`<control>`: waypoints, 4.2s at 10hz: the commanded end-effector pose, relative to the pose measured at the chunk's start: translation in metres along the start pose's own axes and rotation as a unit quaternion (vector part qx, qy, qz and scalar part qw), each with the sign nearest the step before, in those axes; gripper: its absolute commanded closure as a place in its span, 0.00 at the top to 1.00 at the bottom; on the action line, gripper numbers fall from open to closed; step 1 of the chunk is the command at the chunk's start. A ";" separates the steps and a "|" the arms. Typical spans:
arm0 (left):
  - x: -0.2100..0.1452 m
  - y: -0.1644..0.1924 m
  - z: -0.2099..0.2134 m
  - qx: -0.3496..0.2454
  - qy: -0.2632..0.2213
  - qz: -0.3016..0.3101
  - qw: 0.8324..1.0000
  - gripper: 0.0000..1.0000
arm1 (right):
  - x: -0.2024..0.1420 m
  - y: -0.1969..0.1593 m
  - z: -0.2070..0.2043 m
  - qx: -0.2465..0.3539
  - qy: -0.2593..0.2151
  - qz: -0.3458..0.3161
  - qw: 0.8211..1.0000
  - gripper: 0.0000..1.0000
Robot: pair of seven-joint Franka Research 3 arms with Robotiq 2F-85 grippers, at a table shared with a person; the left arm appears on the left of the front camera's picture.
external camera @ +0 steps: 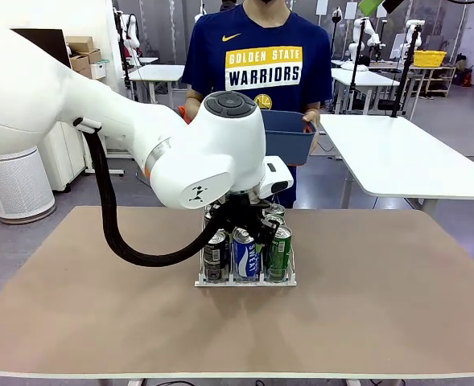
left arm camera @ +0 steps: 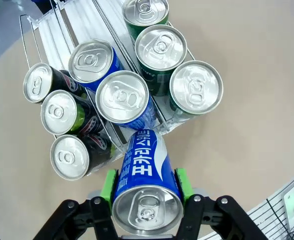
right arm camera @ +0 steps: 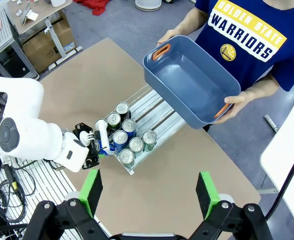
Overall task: Fill the beverage cans into the dispenser.
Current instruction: Place the picked Ionic drink in the line of the Automatic Can Dispenser with the same cans.
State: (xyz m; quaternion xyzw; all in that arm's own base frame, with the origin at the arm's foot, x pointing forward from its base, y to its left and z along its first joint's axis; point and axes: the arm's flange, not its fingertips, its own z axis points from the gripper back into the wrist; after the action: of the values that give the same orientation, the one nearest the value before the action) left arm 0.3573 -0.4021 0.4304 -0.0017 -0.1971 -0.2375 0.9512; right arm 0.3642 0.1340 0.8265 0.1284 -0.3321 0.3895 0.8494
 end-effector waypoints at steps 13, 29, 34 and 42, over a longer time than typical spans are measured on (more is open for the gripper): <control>0.028 0.010 -0.049 -0.008 0.005 0.033 0.999 0.58 | -0.001 0.000 -0.001 0.000 0.000 0.000 1.000 1.00; 0.029 0.007 0.014 -0.003 -0.028 0.034 0.999 1.00 | -0.001 0.000 -0.001 0.000 0.000 0.000 1.000 1.00; 0.029 0.007 0.014 -0.003 -0.028 0.034 0.999 1.00 | -0.001 0.000 -0.001 0.000 0.000 0.000 1.000 1.00; 0.020 0.018 0.033 -0.045 -0.008 -0.009 0.999 1.00 | -0.001 0.000 -0.001 0.000 0.000 0.000 1.000 1.00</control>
State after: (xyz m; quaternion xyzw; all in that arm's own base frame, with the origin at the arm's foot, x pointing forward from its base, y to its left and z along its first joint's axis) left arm 0.3744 -0.4080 0.4565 -0.0222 -0.2198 -0.2155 0.9512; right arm 0.3642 0.1340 0.8265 0.1284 -0.3321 0.3895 0.8494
